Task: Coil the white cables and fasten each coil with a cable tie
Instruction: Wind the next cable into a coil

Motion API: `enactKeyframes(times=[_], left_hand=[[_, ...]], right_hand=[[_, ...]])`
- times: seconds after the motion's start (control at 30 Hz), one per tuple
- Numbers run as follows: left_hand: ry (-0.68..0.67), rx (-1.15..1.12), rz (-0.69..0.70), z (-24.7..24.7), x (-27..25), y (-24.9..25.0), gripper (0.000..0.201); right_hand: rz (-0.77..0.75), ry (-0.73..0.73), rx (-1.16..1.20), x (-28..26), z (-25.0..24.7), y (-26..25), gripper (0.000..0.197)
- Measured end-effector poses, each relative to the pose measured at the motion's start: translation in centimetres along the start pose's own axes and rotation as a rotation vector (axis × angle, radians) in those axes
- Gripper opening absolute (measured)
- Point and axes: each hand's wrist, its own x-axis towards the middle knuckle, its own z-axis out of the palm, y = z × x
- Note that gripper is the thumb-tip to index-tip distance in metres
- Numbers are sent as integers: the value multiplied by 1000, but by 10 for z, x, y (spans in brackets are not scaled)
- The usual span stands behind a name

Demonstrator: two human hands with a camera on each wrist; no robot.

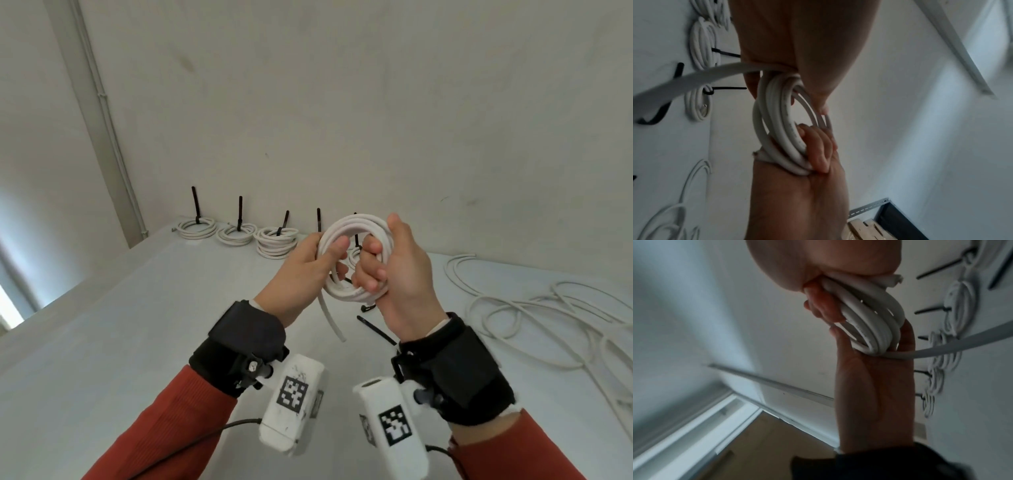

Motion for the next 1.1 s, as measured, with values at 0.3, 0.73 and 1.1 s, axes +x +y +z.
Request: enactKeyframes(times=[0.3, 0.73, 1.1], left_hand=[[-189, -204, -5, -21, -5, 16, 34], [352, -171, 137, -30, -2, 27, 32], [532, -393, 52, -25, 0, 24, 18]], right_hand=[[-282, 168, -476, -11, 6, -2, 66], [57, -384, -820, 3, -8, 16, 62], [-44, -263, -412, -2, 4, 33, 24]])
